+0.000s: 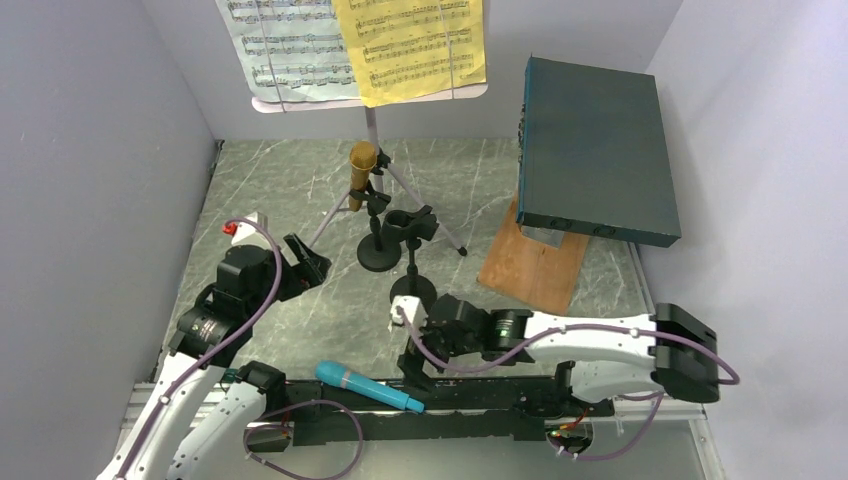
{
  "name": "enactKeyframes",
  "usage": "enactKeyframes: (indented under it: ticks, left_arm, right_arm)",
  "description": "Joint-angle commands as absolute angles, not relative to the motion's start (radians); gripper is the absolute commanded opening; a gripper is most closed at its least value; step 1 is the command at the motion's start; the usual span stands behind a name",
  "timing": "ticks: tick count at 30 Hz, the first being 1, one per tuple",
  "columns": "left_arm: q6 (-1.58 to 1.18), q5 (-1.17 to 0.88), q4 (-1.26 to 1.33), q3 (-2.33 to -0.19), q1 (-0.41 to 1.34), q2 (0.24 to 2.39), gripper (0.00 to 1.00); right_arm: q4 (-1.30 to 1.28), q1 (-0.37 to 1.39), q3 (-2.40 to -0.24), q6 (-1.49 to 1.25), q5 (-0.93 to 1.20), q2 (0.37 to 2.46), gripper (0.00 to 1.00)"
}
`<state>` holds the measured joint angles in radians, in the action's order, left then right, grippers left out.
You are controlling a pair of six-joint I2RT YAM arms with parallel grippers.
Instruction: Set up the instrument practice props
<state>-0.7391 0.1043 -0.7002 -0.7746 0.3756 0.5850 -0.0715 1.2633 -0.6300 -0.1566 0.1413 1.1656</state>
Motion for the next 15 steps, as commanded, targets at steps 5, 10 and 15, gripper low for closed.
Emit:
enactKeyframes:
  ticks: [5, 10, 15]
  left_arm:
    - [-0.726, 0.149, -0.714, -0.861, 0.375, 0.556, 0.89]
    - [-0.738, 0.206, -0.773, -0.882, 0.375, 0.505, 0.89]
    - [-0.752, 0.210, -0.785, -0.877, 0.375, 0.466, 0.89]
  right_arm:
    - [-0.210, 1.321, -0.950, -0.129, 0.316, 1.490, 0.99]
    - [-0.260, 1.380, -1.141, -0.214, 0.121, 1.686, 0.82]
    - [-0.382, 1.421, -1.295, -0.234, 0.048, 1.812, 0.65]
